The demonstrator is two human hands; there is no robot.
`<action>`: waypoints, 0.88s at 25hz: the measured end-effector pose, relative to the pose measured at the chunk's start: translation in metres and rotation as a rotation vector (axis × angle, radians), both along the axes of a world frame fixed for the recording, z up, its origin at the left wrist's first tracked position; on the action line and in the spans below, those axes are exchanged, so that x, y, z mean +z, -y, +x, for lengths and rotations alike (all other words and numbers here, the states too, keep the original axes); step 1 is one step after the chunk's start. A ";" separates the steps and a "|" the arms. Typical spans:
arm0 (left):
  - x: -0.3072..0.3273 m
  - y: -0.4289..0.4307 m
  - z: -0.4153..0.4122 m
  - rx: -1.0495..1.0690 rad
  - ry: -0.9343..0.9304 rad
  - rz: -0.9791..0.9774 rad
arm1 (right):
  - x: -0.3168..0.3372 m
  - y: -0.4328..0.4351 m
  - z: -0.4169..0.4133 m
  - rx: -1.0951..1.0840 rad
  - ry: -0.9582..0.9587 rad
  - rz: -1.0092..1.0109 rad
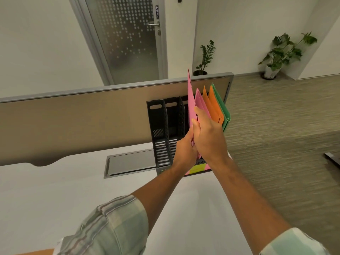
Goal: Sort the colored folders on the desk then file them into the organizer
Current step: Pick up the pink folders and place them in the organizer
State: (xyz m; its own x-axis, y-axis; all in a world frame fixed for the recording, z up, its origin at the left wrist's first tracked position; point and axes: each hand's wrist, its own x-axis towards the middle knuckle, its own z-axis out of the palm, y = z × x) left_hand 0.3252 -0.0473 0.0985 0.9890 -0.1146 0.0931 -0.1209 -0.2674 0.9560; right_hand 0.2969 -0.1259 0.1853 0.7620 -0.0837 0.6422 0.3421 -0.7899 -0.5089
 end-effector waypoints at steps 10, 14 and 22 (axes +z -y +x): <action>-0.039 -0.027 -0.018 -0.168 -0.078 0.325 | -0.052 0.004 -0.005 0.027 -0.387 0.073; -0.025 -0.039 -0.043 -0.195 -0.108 0.333 | -0.073 -0.010 -0.022 -0.080 -0.379 0.089; -0.058 -0.103 -0.095 -0.065 -0.104 0.589 | -0.119 -0.042 -0.091 -0.016 -0.513 0.043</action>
State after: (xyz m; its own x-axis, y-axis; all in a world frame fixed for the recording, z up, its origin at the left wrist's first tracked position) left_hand 0.2301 0.0557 0.0407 0.9787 -0.1783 -0.1015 -0.0687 -0.7509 0.6569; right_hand 0.2057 -0.0841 0.0664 0.9764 -0.1163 0.1820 0.0278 -0.7679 -0.6400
